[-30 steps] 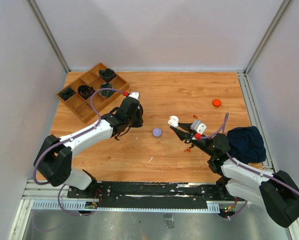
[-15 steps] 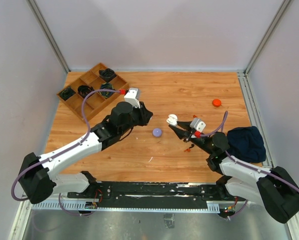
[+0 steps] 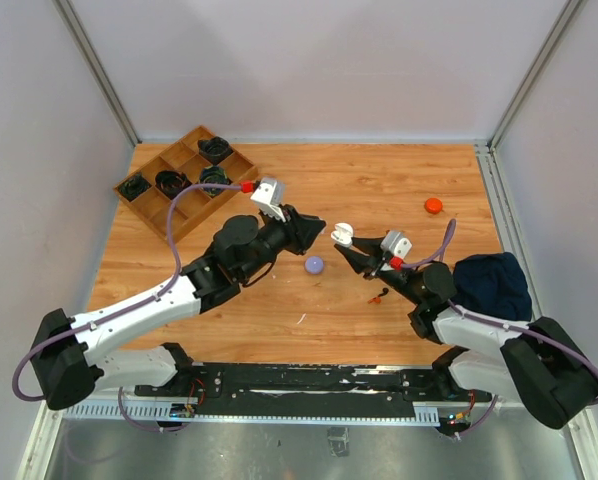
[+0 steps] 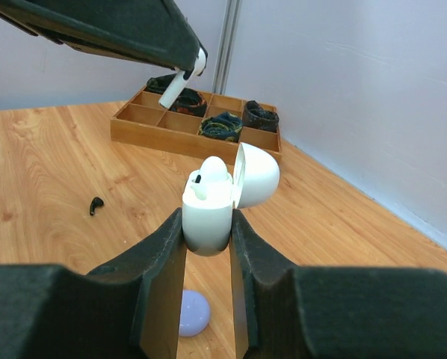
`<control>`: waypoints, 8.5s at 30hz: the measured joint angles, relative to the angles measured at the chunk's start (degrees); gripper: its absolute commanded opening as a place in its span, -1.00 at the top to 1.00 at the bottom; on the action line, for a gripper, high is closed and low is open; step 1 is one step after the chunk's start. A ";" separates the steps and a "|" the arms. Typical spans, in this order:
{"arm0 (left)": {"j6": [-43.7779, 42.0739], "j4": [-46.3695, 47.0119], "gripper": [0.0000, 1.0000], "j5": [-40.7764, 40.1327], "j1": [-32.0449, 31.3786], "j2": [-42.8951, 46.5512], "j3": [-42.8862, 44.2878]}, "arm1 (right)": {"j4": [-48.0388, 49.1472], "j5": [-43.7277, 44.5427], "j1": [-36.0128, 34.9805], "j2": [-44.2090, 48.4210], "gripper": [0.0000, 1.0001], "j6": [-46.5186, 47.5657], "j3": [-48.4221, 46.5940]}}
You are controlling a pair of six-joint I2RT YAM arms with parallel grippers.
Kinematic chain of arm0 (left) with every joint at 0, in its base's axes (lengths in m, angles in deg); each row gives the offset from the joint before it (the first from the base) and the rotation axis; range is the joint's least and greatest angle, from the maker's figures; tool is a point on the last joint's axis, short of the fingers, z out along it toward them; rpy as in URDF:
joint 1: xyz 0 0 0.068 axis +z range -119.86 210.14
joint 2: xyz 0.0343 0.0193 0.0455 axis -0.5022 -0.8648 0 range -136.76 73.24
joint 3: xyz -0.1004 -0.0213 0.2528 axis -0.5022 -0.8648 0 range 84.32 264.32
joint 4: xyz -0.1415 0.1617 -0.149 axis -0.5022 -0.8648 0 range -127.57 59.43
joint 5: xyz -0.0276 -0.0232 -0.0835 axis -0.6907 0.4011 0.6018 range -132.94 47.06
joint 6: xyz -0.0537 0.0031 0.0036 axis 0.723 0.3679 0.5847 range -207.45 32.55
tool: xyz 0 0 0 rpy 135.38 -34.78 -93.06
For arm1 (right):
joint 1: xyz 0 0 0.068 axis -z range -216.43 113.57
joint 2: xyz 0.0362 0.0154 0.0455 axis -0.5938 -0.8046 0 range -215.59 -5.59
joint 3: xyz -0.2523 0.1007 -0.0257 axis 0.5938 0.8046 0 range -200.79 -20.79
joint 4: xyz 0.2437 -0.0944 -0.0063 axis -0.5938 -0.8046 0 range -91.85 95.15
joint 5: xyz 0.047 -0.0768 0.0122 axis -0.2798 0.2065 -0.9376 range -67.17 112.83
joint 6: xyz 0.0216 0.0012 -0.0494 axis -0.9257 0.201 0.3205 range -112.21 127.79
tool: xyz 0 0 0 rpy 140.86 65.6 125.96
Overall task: Insert the wireless bluetooth earbuds into the charging case
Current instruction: Pick up the earbud from the center of the board, then place the earbud in the charging case, then close the charging case, then place the charging case at the center of the board.
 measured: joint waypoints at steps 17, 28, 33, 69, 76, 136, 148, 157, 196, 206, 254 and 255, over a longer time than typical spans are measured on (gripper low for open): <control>-2.62 13.51 0.58 0.63 -4.52 -3.78 -2.32 | 6.56 0.24 0.00 -2.60 0.99 -2.86 -0.74; -4.79 20.31 0.58 0.17 -5.27 -6.67 -3.23 | 6.95 0.24 0.00 -2.60 0.99 -3.23 -0.74; -5.81 21.38 0.58 -0.28 -5.51 -7.32 -3.34 | 7.08 0.24 0.00 -2.60 0.99 -3.23 -0.74; -7.48 22.12 0.06 -1.11 -6.71 -5.86 -7.30 | 7.04 0.92 0.00 -2.10 0.99 -3.21 -0.72; -4.37 17.42 0.02 2.32 -6.73 -5.03 -4.98 | 7.06 1.09 0.00 -1.79 0.99 -3.21 -0.72; -0.22 -8.28 -0.24 10.03 -5.42 -3.98 9.73 | 6.84 1.27 0.00 0.85 0.99 -3.21 -0.59; 0.02 -8.44 -0.21 14.62 -5.42 -5.86 11.10 | 6.86 1.31 0.00 0.85 0.99 -3.21 -0.59; -0.04 -8.44 -0.23 14.84 -5.33 -7.10 12.39 | 6.80 1.29 0.00 0.85 0.99 -3.21 -0.59; 7.17 -3.34 -0.49 50.03 16.81 -6.60 5.75 | 6.12 -14.71 0.11 -8.41 0.99 -12.74 -6.84; 9.18 0.44 -0.43 54.69 17.03 -9.11 5.73 | 7.74 -16.48 0.39 -9.40 0.99 -15.26 -7.61; -11.34 -37.70 -0.77 8.33 20.13 2.86 11.50 | -46.73 -8.85 4.76 -7.41 0.99 -16.44 -18.60; -12.04 -38.49 -0.77 6.34 20.13 3.28 11.50 | -48.83 -8.22 5.07 -8.50 0.99 -16.90 -19.45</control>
